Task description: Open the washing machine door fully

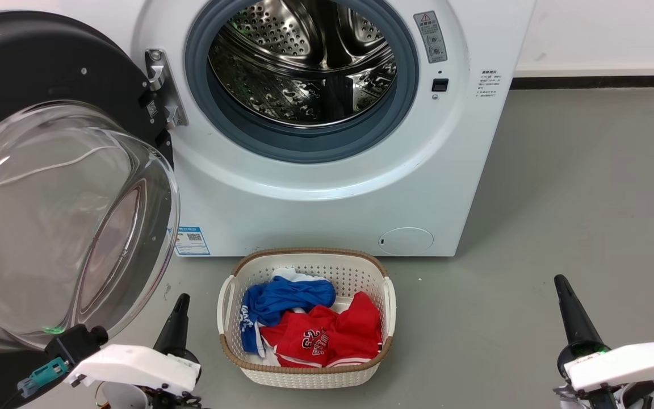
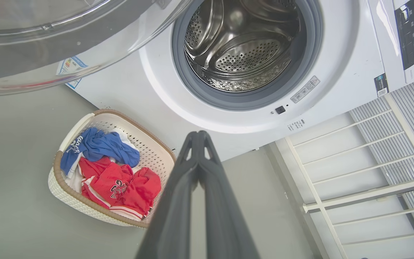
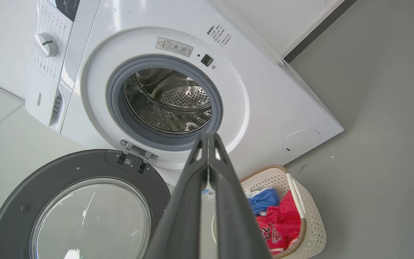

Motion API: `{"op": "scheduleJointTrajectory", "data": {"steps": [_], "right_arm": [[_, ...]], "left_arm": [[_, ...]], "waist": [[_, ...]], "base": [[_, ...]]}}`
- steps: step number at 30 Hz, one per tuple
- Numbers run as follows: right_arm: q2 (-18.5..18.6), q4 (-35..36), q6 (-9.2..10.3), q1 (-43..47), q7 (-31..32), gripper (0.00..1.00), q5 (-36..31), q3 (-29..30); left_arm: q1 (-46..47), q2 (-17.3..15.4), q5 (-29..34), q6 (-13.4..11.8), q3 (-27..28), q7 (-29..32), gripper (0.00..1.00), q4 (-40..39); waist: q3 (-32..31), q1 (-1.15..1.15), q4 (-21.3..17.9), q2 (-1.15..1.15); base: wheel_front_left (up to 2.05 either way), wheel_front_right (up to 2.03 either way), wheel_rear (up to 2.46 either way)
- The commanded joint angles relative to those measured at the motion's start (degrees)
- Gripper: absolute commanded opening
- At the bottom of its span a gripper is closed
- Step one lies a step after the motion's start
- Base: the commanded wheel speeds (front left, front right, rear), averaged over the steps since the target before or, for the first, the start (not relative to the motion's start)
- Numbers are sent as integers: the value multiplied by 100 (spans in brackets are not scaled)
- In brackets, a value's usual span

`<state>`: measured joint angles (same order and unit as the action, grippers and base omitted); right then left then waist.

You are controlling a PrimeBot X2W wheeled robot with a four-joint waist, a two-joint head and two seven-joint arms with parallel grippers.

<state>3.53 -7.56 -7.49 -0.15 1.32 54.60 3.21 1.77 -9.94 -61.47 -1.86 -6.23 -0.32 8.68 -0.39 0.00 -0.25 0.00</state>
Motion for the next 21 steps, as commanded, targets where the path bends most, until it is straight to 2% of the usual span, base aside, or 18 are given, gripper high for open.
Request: {"op": "scheduleJointTrajectory", "data": {"steps": [1, 21], "right_arm": [[38, 31, -1, -163, 11, 0, 120, 16], [36, -221, -1, -342, 166, 0, 1526, 90]], "left_arm": [[159, 1, -99, 59, 66, 10, 0, -29], [283, 226, -1268, 399, 466, 220, 0, 178]], "waist": [[1, 0, 0, 0], [18, 0, 8, 0]], "base": [[0, 0, 0], [0, 0, 0]]}}
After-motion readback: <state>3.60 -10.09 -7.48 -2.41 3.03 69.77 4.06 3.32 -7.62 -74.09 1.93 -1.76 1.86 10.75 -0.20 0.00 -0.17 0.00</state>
